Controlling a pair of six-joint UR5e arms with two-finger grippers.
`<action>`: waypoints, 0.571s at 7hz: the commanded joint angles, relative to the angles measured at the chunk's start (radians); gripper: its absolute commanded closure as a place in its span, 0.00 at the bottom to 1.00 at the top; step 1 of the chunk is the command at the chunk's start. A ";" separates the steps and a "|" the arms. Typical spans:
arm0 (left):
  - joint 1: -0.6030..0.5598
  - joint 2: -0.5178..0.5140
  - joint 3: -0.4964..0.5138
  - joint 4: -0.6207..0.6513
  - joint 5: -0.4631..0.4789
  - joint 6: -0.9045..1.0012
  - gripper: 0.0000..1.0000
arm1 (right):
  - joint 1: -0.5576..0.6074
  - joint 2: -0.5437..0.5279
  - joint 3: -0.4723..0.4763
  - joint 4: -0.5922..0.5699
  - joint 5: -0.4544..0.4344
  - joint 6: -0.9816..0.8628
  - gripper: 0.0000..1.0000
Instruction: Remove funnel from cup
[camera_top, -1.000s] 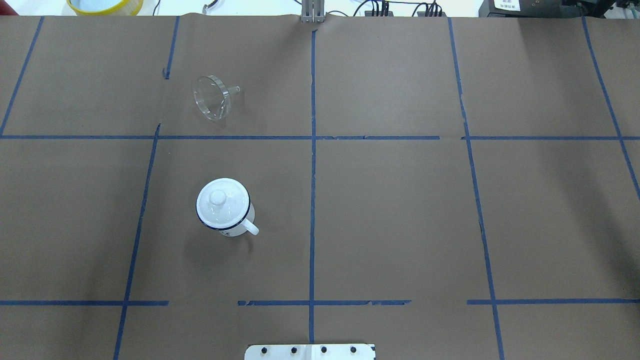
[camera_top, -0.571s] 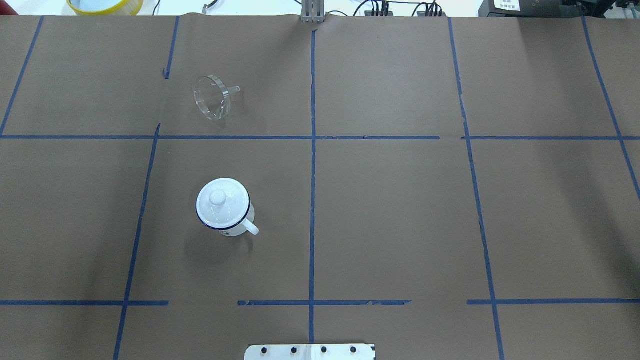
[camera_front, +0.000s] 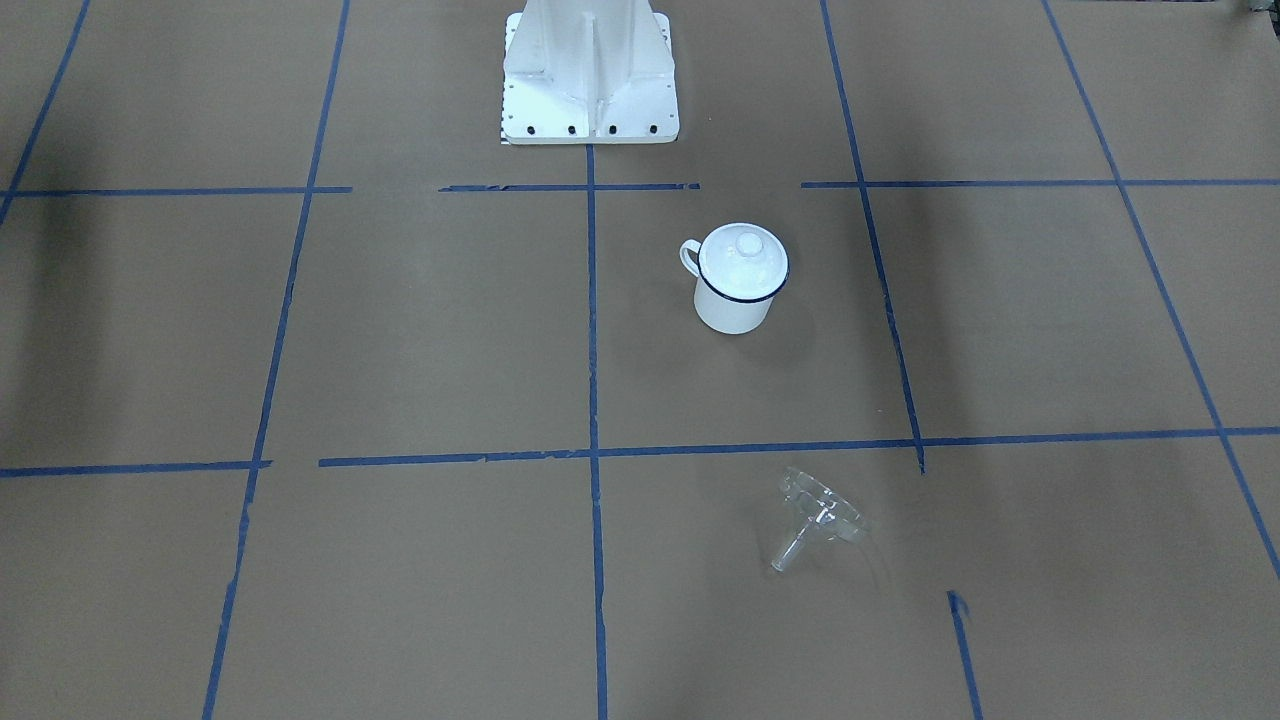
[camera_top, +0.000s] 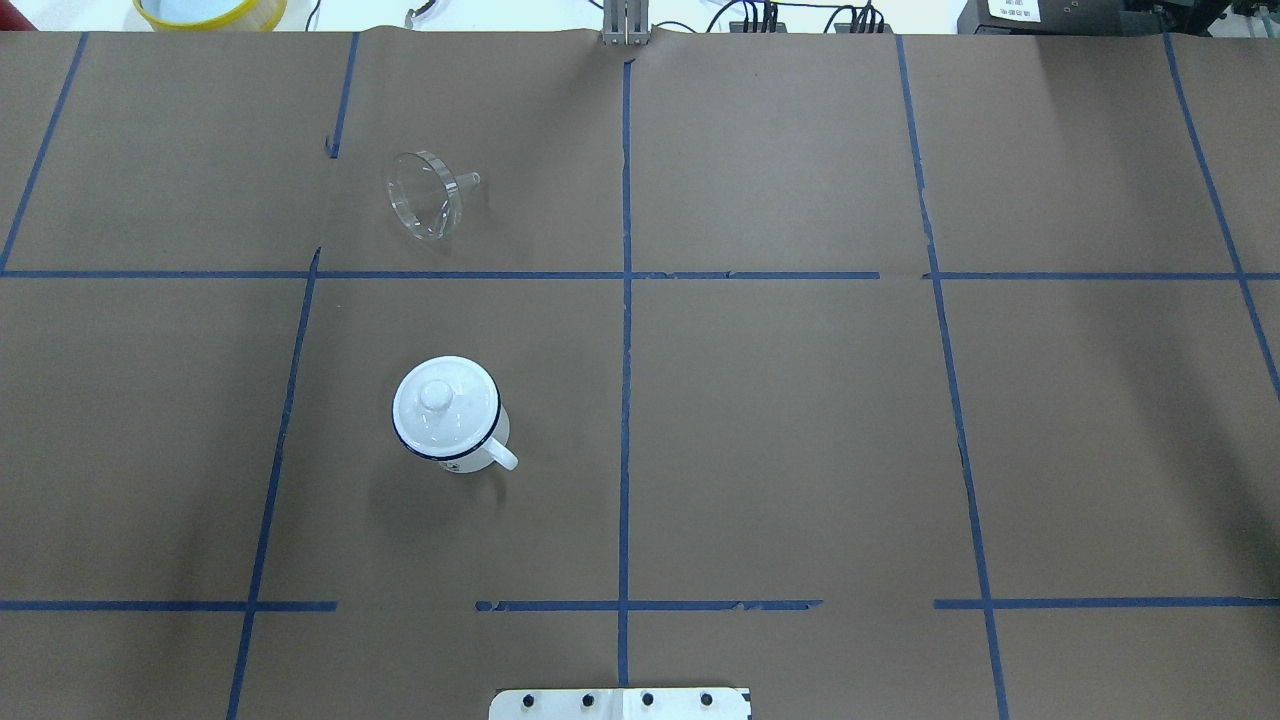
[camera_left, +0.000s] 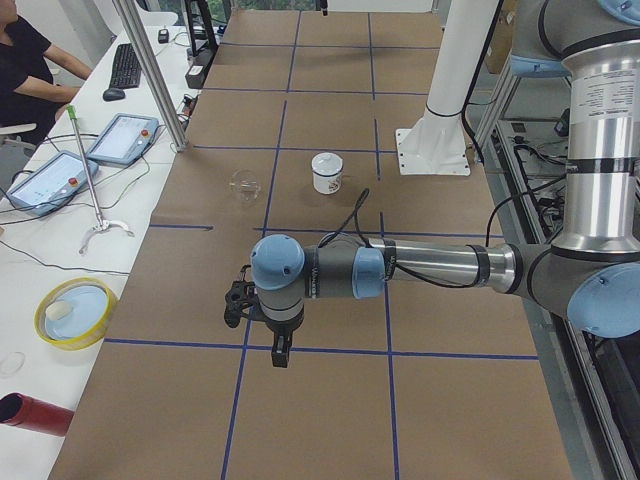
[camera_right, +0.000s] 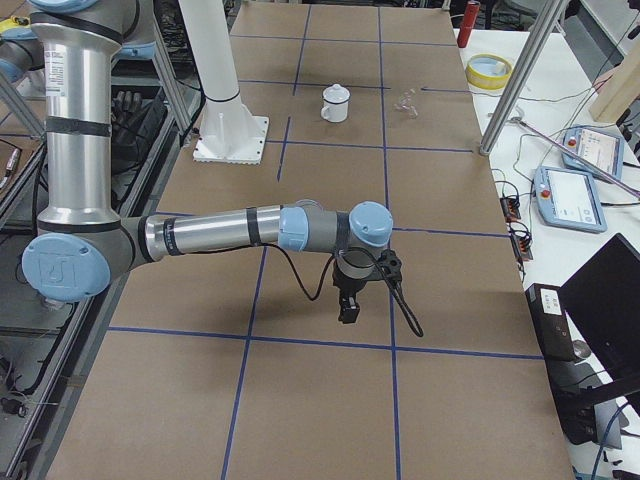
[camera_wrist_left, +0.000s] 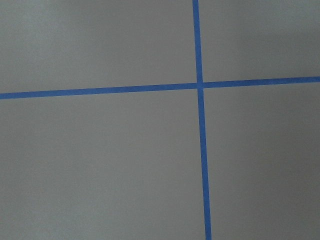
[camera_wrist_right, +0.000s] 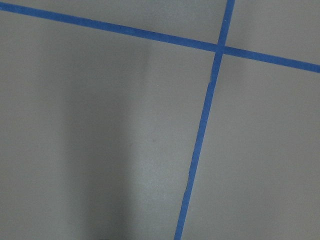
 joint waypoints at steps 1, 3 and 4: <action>0.001 0.003 0.004 0.003 0.000 -0.001 0.00 | 0.000 0.000 0.000 0.000 0.000 0.002 0.00; 0.001 0.007 0.006 0.005 0.002 -0.001 0.00 | 0.000 0.000 0.000 0.000 0.000 0.000 0.00; 0.001 0.006 0.006 0.003 0.002 -0.001 0.00 | 0.000 0.000 0.000 0.000 0.000 0.000 0.00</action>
